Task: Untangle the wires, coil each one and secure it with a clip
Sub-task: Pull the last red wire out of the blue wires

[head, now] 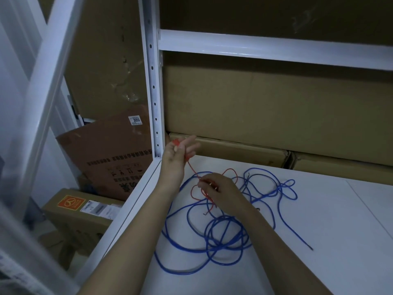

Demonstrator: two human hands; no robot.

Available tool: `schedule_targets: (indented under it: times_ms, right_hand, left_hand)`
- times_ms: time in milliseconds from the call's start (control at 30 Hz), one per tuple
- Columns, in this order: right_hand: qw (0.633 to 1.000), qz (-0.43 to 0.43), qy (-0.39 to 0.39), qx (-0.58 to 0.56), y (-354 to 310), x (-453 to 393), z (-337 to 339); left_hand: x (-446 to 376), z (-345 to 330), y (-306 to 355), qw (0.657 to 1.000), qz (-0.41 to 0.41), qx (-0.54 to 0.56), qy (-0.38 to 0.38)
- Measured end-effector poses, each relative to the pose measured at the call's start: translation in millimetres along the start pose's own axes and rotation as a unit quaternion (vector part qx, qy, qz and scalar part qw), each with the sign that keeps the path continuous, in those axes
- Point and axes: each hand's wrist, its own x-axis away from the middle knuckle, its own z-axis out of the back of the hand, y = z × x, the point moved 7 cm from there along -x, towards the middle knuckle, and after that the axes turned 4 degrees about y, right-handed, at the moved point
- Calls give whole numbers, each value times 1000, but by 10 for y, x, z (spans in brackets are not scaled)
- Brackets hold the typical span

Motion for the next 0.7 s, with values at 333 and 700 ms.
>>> schedule_targets:
  times_ms: [333, 700]
  right_hand:
    - [996, 24, 39, -74, -95, 4, 180]
    - [972, -20, 208, -110, 230, -40, 702]
  left_hand:
    - [127, -47, -129, 838, -126, -500, -177]
    - [142, 15, -290, 847, -30, -485, -216]
